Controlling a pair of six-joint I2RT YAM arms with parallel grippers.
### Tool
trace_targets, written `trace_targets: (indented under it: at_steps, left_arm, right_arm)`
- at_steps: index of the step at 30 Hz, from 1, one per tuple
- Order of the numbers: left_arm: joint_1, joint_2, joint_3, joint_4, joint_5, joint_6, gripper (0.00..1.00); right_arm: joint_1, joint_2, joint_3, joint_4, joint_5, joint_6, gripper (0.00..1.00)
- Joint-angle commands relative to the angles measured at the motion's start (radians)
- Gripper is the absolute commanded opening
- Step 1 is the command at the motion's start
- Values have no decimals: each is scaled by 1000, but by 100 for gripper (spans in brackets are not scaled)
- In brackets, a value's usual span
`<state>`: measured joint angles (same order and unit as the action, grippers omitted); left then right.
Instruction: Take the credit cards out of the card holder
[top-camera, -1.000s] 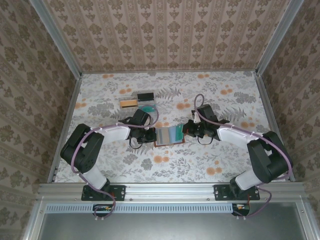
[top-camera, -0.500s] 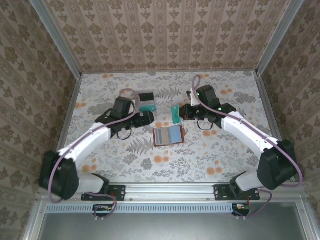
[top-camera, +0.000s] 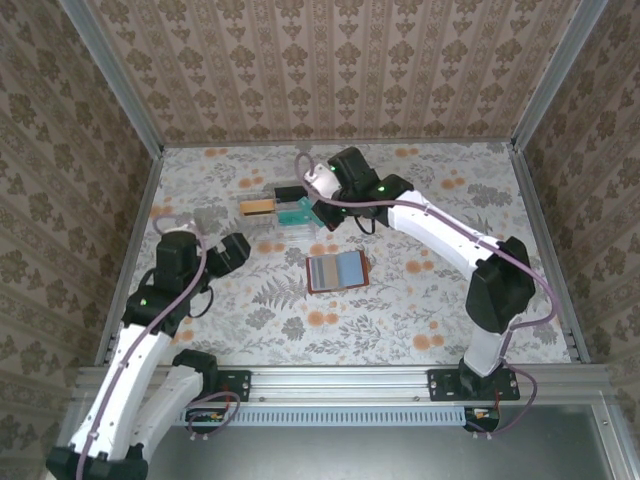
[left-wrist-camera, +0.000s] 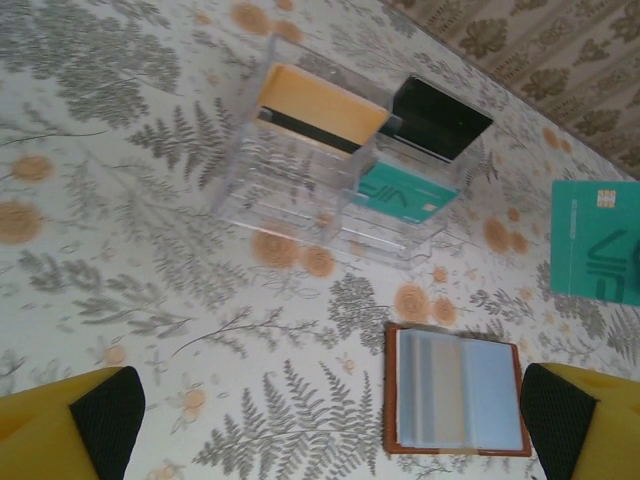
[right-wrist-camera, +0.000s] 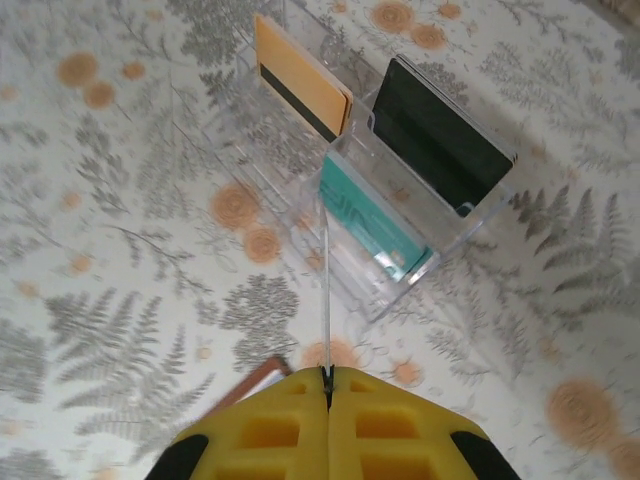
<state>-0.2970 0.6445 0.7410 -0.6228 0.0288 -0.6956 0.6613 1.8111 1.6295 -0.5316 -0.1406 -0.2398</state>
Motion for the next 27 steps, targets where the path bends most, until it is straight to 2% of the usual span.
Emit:
trace_targets:
  at_steps: [1,10,17,27]
  left_arm:
    - [12,-67,-17,-85,-56,-8,100]
    - [15,-97,2,-151,-68,5,100]
    - [15,-103,6,-162,-76,9,100]
    - [18,-103,3,-170,-76,10,100]
  right_arm:
    - [53,57,62,-26,130,-294,0]
    - [93,183,176,-82,215,-627,0]
    - [103,255,236,-79,281,-725,0]
    - [126,335,291,-37,310,-738,0]
